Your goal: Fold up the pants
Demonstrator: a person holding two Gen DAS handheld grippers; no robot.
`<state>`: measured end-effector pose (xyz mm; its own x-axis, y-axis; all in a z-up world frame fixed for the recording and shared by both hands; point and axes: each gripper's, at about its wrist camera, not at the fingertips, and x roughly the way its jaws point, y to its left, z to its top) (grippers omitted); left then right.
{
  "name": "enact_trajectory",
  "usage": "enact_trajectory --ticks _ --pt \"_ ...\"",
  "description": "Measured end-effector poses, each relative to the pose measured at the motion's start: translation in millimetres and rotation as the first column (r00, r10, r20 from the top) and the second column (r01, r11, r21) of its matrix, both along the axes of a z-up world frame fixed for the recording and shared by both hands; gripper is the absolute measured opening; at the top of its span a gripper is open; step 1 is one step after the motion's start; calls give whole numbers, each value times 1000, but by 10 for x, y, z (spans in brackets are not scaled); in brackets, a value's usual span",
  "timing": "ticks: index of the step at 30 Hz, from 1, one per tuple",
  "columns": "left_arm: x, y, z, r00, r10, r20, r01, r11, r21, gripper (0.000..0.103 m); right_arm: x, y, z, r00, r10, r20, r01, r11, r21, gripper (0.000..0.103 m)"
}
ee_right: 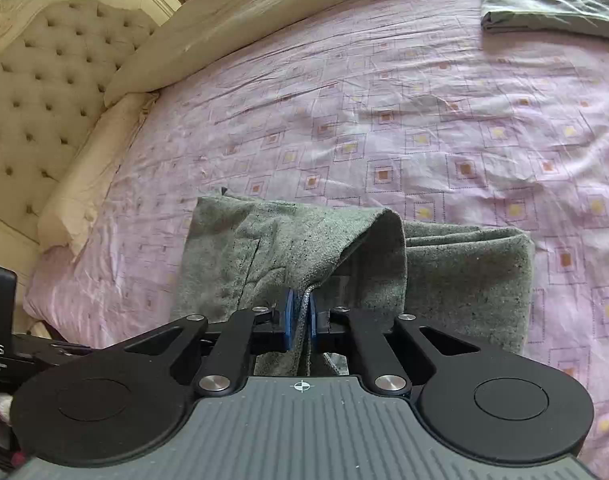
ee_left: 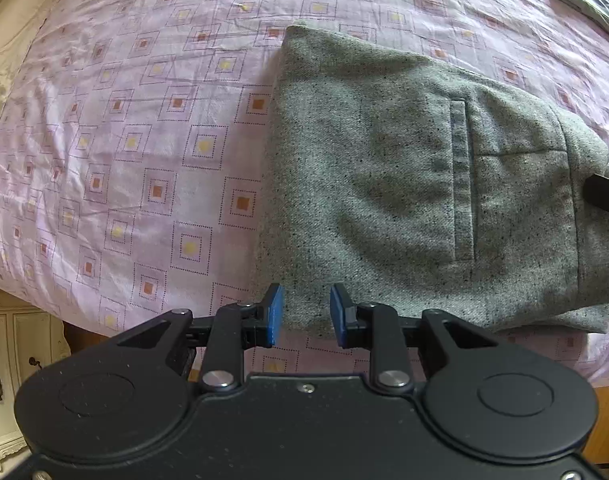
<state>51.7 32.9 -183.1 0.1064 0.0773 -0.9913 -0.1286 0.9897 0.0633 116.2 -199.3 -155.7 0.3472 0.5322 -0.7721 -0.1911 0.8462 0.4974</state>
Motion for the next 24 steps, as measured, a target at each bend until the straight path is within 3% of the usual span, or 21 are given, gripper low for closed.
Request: enact_trajectory --ticks 1,3,5,6,9,11,15,17,18,19,22,24 --pt "5 -22 -2 1000 -9 0 9 1000 1 36 8 -9 -51 1000 8 6 -8 999 -39 23" --pt "16 -59 4 1000 -26 1 26 1000 2 36 22 -53 -165 1000 3 20 -1 995 -100 31" --pt "13 -88 16 999 -37 2 37 999 2 36 79 -131 -323 998 -28 -58 24 997 -67 32" --pt "11 -100 21 999 -40 3 40 999 3 36 104 -160 -385 995 -36 -95 32 998 -48 38" --pt "-13 -103 36 999 -42 1 42 999 6 36 108 -166 -509 993 -32 -109 27 999 -46 49" --pt "-30 -90 41 999 -36 -3 36 999 8 36 143 -152 -602 991 -34 -130 28 998 -48 51" --pt "-64 -38 32 1000 -14 -12 14 1000 15 36 181 -130 -668 985 -61 -160 68 997 38 63" --pt "-78 -4 14 1000 -3 -18 3 1000 16 36 195 -88 -651 982 -74 -171 80 997 25 58" --pt "-88 9 4 1000 1 -20 -1 1000 17 36 201 -60 -635 983 -53 -177 61 997 42 21" --pt "-98 23 -6 1000 3 -21 -3 1000 18 36 184 -17 -581 985 -44 -165 48 998 26 14" --pt "-113 50 -18 1000 6 -21 -5 1000 20 36 56 158 -189 997 68 -38 -70 997 -32 9" --pt "-108 60 -10 1000 5 -19 -5 1000 18 36 -32 151 132 996 86 4 -86 996 -9 9"
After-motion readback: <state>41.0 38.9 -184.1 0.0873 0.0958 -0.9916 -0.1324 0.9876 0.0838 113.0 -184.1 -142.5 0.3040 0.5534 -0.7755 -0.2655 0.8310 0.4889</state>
